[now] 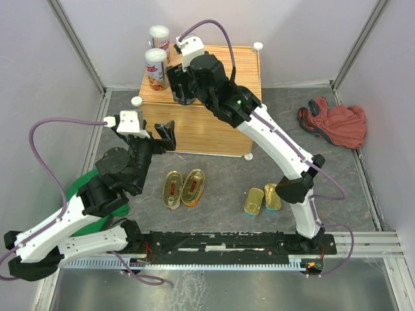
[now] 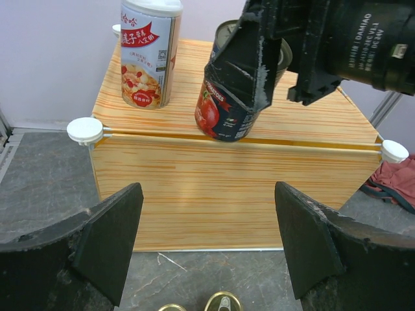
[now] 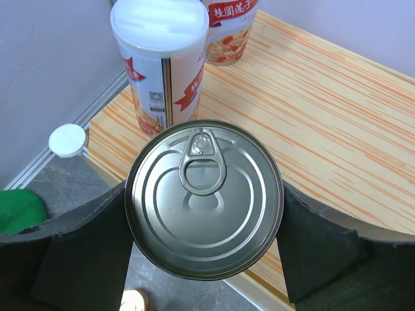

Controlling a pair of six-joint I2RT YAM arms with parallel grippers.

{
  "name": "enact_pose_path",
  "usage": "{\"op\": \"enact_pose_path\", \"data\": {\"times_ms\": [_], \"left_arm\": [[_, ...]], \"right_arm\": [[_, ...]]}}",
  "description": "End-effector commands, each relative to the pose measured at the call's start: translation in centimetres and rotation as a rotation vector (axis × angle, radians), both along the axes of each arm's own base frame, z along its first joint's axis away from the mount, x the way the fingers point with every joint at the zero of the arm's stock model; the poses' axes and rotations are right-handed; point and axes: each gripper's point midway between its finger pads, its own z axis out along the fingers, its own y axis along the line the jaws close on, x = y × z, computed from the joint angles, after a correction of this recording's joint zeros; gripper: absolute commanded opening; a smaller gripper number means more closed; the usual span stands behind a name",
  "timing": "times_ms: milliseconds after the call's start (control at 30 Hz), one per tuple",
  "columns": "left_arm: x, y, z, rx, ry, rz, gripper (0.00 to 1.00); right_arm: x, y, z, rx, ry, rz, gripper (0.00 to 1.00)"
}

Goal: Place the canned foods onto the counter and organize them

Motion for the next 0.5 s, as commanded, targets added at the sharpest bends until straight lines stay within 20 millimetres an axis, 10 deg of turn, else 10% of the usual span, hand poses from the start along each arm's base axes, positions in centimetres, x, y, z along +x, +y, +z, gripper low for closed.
{"op": "enact_pose_path", "data": {"times_ms": [0,467], "left_arm": [[-0.2,0.2,1.9,-0.011,-0.050,-0.012,0.88],[-0.5,0.0,2.4,-0.013,-0.076,-0.041,0.89]], "right_arm": [[0.3,-1.0,9.3,0.224,-0.211,-0.039,0.01],[3.9,-1.5,7.8,0.256,-0.194,-0.087,0.01]]}}
